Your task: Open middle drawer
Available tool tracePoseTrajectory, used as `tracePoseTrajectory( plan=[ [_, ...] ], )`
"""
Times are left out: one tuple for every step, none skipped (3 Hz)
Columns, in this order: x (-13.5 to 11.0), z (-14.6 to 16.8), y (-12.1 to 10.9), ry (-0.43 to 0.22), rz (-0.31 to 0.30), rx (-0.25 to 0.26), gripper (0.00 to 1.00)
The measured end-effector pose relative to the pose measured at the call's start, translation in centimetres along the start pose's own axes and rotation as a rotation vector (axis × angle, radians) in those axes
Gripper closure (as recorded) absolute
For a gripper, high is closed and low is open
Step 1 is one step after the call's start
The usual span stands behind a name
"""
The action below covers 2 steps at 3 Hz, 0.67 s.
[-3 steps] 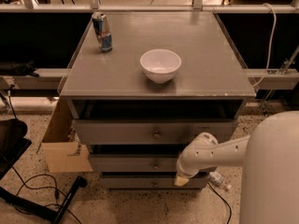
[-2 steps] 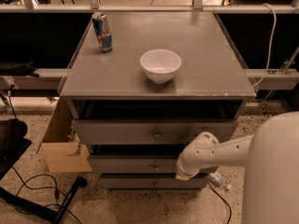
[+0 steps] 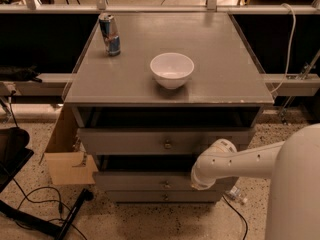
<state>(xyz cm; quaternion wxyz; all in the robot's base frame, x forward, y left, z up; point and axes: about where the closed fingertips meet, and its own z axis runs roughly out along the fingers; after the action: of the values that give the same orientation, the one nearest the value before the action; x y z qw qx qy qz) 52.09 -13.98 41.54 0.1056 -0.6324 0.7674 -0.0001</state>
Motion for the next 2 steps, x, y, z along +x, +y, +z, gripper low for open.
tracePoseTrajectory(
  plan=[
    [-0.14,-0.86,-0.15,0.0,0.0,0.0,1.0],
    [-0.21,-1.31,-0.22,0.0,0.0,0.0,1.0]
  ],
)
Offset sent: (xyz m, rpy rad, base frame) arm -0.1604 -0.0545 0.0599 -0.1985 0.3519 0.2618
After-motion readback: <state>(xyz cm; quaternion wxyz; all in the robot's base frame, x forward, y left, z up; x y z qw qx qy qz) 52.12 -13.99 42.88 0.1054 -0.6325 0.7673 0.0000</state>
